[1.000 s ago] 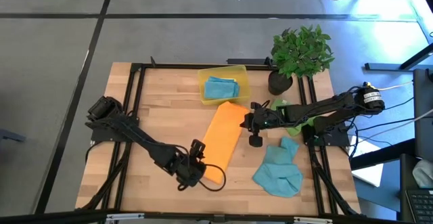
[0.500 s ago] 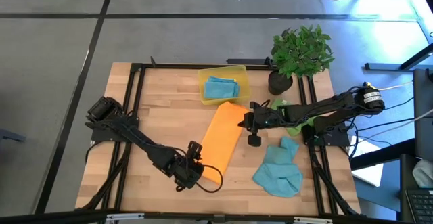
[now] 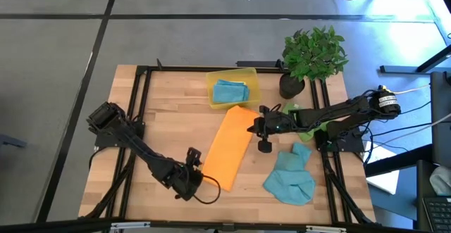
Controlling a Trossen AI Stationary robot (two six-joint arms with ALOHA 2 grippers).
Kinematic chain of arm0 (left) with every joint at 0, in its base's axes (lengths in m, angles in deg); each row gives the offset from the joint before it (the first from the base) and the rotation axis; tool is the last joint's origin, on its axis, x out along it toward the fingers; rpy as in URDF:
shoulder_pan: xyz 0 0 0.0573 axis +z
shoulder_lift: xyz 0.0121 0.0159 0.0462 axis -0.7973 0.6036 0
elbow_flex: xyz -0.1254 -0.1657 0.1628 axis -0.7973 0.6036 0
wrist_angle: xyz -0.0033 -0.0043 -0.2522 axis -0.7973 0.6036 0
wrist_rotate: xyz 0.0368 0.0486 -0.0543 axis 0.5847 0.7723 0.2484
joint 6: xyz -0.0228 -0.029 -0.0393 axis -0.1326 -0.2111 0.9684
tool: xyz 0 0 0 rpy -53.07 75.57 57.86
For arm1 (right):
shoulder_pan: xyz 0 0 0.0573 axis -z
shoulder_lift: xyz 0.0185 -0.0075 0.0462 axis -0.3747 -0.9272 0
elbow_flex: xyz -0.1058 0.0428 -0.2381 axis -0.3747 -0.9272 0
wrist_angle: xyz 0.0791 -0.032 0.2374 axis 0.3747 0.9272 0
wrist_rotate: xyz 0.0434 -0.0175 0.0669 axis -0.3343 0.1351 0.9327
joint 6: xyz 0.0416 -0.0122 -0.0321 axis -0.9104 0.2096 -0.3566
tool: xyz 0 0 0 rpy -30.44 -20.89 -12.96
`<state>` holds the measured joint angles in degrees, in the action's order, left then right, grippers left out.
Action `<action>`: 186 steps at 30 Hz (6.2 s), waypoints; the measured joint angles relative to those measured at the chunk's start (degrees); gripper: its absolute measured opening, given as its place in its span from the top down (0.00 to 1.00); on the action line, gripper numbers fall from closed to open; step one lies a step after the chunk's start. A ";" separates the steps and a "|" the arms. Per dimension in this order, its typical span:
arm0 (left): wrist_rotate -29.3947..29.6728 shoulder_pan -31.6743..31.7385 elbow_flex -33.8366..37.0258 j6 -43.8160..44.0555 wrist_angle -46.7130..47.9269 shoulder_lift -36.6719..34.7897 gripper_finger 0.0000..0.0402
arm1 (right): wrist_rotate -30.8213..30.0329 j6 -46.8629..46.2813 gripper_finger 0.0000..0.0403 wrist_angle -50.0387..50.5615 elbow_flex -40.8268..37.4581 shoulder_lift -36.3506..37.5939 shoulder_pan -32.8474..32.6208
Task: Fold microfiber towels
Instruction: Fold the orange microfiber towel
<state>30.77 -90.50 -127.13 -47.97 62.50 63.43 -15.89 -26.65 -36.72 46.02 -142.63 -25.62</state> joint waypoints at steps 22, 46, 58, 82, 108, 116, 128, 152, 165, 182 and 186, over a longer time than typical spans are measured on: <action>7.40 -4.86 -2.59 -25.13 -5.78 8.82 0.50 | -0.02 -1.20 0.95 0.12 -0.02 -0.02 0.00; 7.31 -4.59 -2.61 -20.86 -6.97 11.04 0.87 | -0.02 -1.62 0.95 0.36 -0.02 -0.02 -0.11; 5.84 -3.00 -2.56 -13.15 -7.66 11.06 1.00 | -0.55 -0.17 0.95 -1.71 -0.02 -0.02 -0.18; 1.35 2.79 -2.51 6.15 -23.67 2.06 1.00 | -6.65 1.69 0.95 -4.84 -0.04 -0.07 -15.52; -11.70 18.43 -2.52 11.94 -23.44 1.11 1.00 | -10.48 -15.53 0.30 -14.00 7.05 -19.15 -24.76; -12.73 20.15 -2.52 10.00 -23.04 1.11 1.00 | -15.47 -21.24 0.30 -9.59 7.39 -19.87 -24.72; -12.29 20.11 -2.56 10.00 -20.93 1.11 1.00 | -13.15 -24.49 0.35 -6.34 7.48 -19.87 -25.89; -12.17 19.98 -2.56 10.48 -17.55 1.11 1.00 | -16.79 -17.59 0.66 -5.56 7.48 -19.87 -26.21; -15.88 15.83 -2.59 14.05 -17.71 1.11 1.00 | -7.05 -8.88 0.97 -5.93 7.48 -19.87 -26.16; -25.58 2.88 -13.34 11.31 -21.07 1.11 1.00 | 12.50 -5.85 0.98 -9.13 14.59 -19.80 -32.33; -18.41 2.49 -16.85 7.73 -12.75 1.11 1.00 | 6.70 -5.47 0.98 -5.09 15.16 -19.76 -32.09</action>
<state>12.36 -88.01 -143.98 -40.25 49.76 64.54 -9.18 -32.11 -41.82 61.18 -162.38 -57.71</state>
